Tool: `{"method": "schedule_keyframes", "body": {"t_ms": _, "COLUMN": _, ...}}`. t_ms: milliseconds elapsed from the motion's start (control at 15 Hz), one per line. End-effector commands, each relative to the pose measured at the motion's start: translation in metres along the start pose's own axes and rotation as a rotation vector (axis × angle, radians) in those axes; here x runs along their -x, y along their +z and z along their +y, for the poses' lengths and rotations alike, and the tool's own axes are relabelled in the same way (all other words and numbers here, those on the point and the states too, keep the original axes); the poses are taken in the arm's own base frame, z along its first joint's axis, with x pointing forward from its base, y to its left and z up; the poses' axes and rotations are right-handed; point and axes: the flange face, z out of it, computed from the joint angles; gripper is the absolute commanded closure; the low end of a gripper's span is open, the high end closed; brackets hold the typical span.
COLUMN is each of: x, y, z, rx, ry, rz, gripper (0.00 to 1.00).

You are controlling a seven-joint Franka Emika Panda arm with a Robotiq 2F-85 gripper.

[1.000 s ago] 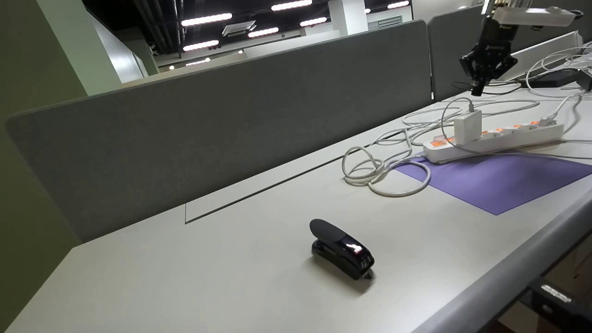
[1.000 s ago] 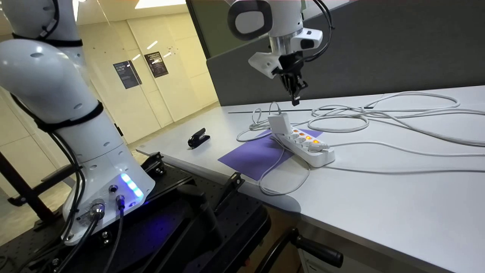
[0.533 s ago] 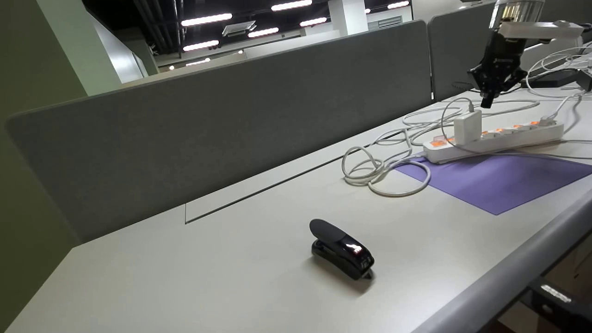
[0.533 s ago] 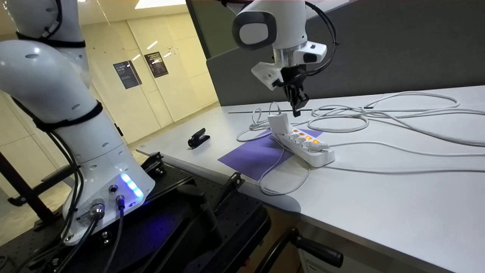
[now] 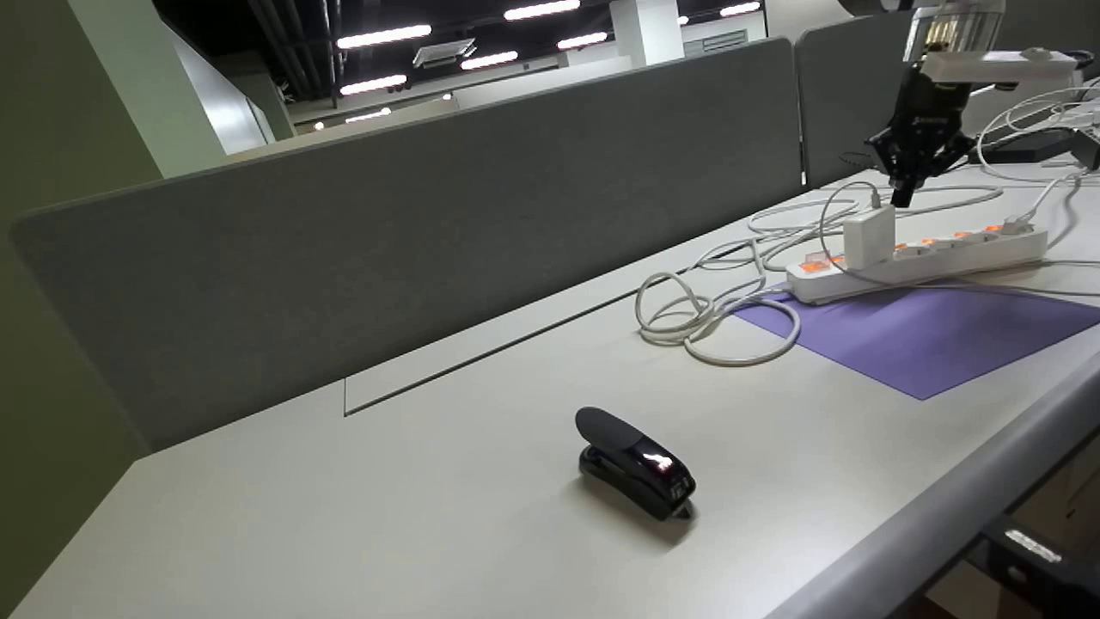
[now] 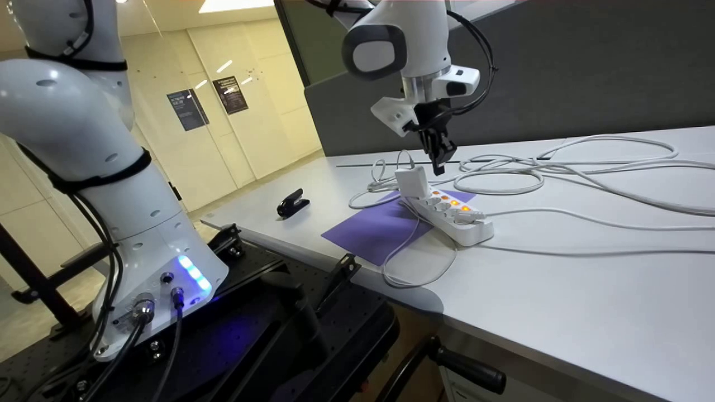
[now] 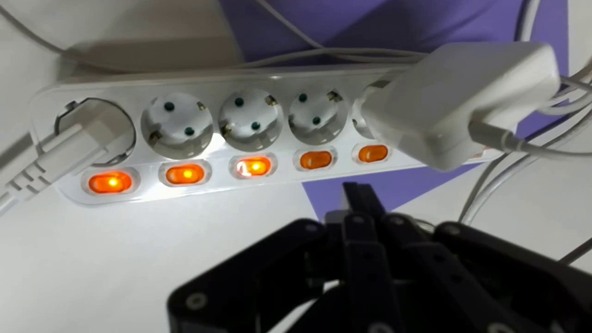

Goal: Press the second switch from the right on the extension cable

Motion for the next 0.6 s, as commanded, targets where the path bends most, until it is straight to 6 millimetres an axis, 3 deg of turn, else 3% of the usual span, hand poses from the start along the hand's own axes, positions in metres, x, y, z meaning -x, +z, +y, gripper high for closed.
{"method": "schedule_keyframes", "body": {"t_ms": 0, "x": -0.003, "y": 0.003, "z": 0.008, "rx": 0.032, "ry": 0.012, "rz": 0.030, "gripper": 1.00}}
{"method": "schedule_keyframes", "body": {"t_ms": 533, "x": 0.005, "y": 0.021, "z": 0.034, "rx": 0.042, "ry": 0.061, "rz": 0.024, "gripper": 1.00}}
